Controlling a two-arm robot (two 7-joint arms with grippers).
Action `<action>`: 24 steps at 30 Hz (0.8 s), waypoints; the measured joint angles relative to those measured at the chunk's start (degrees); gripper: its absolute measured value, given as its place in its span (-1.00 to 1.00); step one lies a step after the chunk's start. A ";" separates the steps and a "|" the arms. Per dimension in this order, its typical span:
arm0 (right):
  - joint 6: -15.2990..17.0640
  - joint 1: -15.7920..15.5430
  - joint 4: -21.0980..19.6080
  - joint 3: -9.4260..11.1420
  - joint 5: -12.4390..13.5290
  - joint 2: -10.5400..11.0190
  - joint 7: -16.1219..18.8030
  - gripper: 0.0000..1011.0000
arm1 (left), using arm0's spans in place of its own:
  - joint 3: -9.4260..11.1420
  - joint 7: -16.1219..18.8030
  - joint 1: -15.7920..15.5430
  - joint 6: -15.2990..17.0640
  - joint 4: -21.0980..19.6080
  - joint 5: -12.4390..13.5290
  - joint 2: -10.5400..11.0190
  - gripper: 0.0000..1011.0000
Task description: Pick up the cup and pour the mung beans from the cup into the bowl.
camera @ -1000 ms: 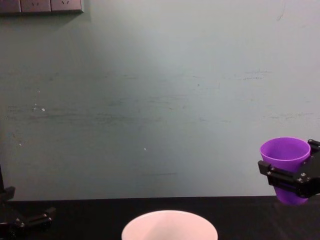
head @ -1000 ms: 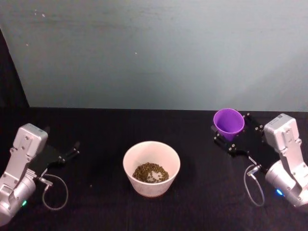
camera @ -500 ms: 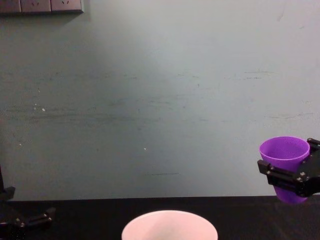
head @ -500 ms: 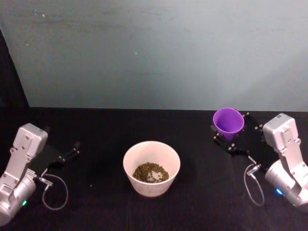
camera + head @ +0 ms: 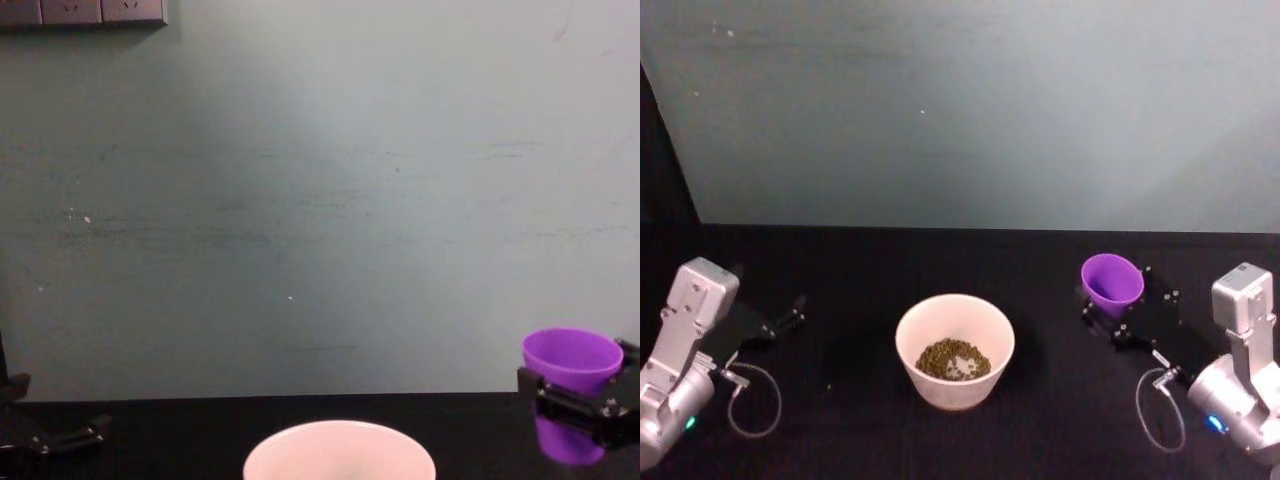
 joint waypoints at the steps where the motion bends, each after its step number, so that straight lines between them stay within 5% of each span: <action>1: -0.18 0.25 0.62 -0.16 0.40 -0.10 0.35 0.46 | 0.00 0.00 0.00 0.00 0.00 0.00 0.00 0.98; 13: -1.40 3.52 8.83 -2.51 4.48 -2.04 3.31 0.46 | 0.00 0.00 0.00 0.00 0.00 0.00 0.00 0.98; 24: -2.45 5.05 12.84 -3.39 5.50 -3.57 3.26 0.46 | 0.00 0.00 0.00 0.00 0.00 0.00 0.00 0.98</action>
